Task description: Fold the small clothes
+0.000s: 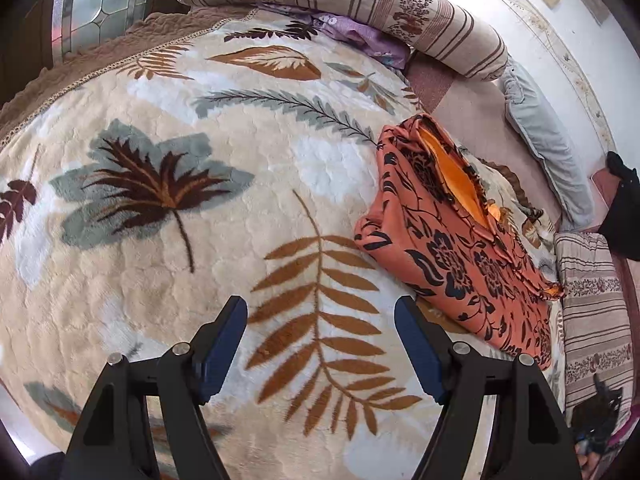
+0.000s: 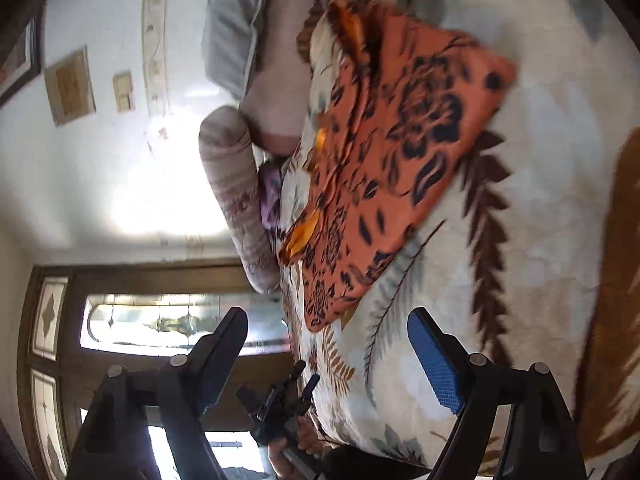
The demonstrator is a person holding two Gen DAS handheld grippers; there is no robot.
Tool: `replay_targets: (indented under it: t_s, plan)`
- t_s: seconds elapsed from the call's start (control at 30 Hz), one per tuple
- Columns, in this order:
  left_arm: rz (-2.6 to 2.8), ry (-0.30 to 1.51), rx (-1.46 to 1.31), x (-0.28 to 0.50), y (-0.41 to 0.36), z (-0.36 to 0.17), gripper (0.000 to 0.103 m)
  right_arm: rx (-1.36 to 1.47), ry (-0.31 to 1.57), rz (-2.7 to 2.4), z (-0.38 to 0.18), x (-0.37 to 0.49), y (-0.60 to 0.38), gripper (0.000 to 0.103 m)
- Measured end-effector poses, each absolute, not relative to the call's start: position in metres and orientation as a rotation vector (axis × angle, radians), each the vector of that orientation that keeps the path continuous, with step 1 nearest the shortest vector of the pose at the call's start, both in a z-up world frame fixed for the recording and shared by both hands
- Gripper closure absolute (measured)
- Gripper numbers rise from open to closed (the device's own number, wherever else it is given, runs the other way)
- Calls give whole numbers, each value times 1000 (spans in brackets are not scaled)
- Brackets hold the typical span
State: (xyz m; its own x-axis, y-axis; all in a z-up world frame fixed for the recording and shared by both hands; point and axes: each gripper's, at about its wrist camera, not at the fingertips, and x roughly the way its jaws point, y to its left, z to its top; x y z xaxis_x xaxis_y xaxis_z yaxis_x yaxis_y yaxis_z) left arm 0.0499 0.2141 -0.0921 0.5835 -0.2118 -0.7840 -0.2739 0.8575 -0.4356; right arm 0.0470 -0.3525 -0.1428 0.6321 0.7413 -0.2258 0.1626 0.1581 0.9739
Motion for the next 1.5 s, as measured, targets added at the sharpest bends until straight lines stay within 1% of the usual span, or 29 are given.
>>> replay_targets:
  t_s: [0.1,0.3,0.43,0.53,0.6,0.63,0.67,0.7,0.73,0.77,0.8,0.83,0.87,0.9,0.93,0.97,1.0,1.03,1.17,1.23,1.3,1.37,1.4,1.43,1.47,1.5]
  plan:
    - [33,965,-587,58,206,-95,26,1431,798,431,-158,49,-375,19]
    - [26,1003,-609,91,185,-109,26,1468,793,333,-177,92,-381,19]
    - [60,996,-551,120,174,-114,26,1428,760,261,-166,118,-384,19]
    - [64,985,-531,139,170,-115,26,1365,772,168,-160,136,-385,19]
    - [93,985,-498,150,166,-118,27,1361,778,116,-163,146,-384,23]
    - [95,985,-476,155,162,-118,27,1337,783,93,-162,149,-383,29]
    - [91,982,-455,159,159,-117,30,1308,788,75,-160,155,-381,34]
    - [88,986,-440,163,157,-117,47,1280,804,57,-159,158,-379,42]
    - [89,1001,-434,166,156,-118,55,1263,820,38,-160,159,-380,49]
    - [93,1002,-449,166,159,-118,55,1275,827,21,-161,158,-381,52]
    - [95,998,-471,165,162,-117,55,1298,821,16,-160,152,-383,52]
    - [94,1000,-485,163,165,-116,55,1300,820,16,-157,147,-383,48]
    - [92,1002,-485,162,165,-114,55,1290,829,21,-154,139,-383,42]
    - [89,993,-474,157,166,-111,54,1279,838,16,-151,129,-384,27]
    - [92,977,-458,152,167,-107,49,1273,815,5,-147,115,-386,17]
    - [105,966,-440,147,167,-104,43,1271,796,-14,-145,102,-390,16]
    - [111,965,-431,143,168,-103,33,1274,790,-39,-145,92,-395,15]
    - [103,963,-434,138,169,-103,27,1278,778,-36,-145,86,-399,15]
    - [86,1005,-438,133,161,-116,25,1329,825,20,-158,103,-403,15]
    - [98,992,-407,137,154,-116,21,1322,842,25,-157,120,-397,15]
    - [85,1000,-397,146,147,-117,21,1302,843,13,-156,136,-393,15]
    - [94,1006,-374,153,141,-118,21,1330,800,-64,-158,143,-396,15]
    - [100,1010,-364,156,140,-118,25,1337,797,-87,-158,146,-396,15]
    - [101,1005,-351,159,138,-118,49,1311,802,-100,-156,152,-395,22]
    - [107,1014,-341,163,137,-118,60,1271,796,-117,-153,155,-393,36]
    - [94,1030,-364,167,138,-118,74,1229,826,-122,-154,162,-391,86]
